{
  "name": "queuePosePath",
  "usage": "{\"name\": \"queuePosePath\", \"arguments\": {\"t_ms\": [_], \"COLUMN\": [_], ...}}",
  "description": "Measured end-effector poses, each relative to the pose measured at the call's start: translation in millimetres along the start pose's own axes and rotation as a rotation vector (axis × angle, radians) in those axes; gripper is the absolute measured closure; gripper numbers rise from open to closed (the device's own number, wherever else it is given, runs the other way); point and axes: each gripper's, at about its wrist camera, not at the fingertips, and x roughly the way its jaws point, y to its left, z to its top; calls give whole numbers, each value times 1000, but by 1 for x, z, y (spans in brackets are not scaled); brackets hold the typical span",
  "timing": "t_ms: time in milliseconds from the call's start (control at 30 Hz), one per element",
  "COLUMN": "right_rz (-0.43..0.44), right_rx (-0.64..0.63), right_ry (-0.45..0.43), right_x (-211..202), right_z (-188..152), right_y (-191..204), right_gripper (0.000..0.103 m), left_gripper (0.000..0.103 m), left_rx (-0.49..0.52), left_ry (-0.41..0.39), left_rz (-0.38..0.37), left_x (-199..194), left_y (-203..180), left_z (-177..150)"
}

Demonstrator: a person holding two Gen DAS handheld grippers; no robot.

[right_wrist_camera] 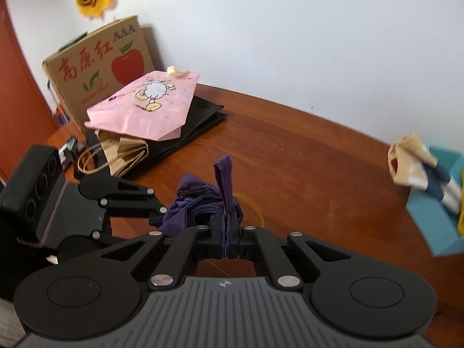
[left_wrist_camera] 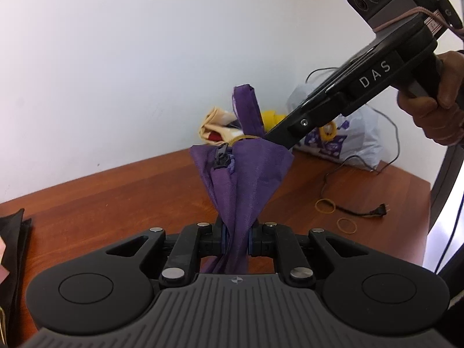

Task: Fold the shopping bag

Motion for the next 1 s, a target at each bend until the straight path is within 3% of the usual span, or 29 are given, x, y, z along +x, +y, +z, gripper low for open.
{"name": "queuePosePath", "arguments": {"t_ms": [233,367,1000], "right_rz": [53,92,115], "right_rx": [-3,59,71], "right_ry": [4,26,-32], "right_x": [11,17,-7], "right_z": [-1,2,8], "right_y": [-8,-17,8], "right_gripper": [98,101,103], "left_gripper": [89,89,89], "left_rx": [-26,-36,-79], "left_ry": [7,9,-34], "left_rz": [12,40,82], "left_x": [2,9,18], "left_y": [-1,-11,-41], "left_z": [1,-1,-4]}}
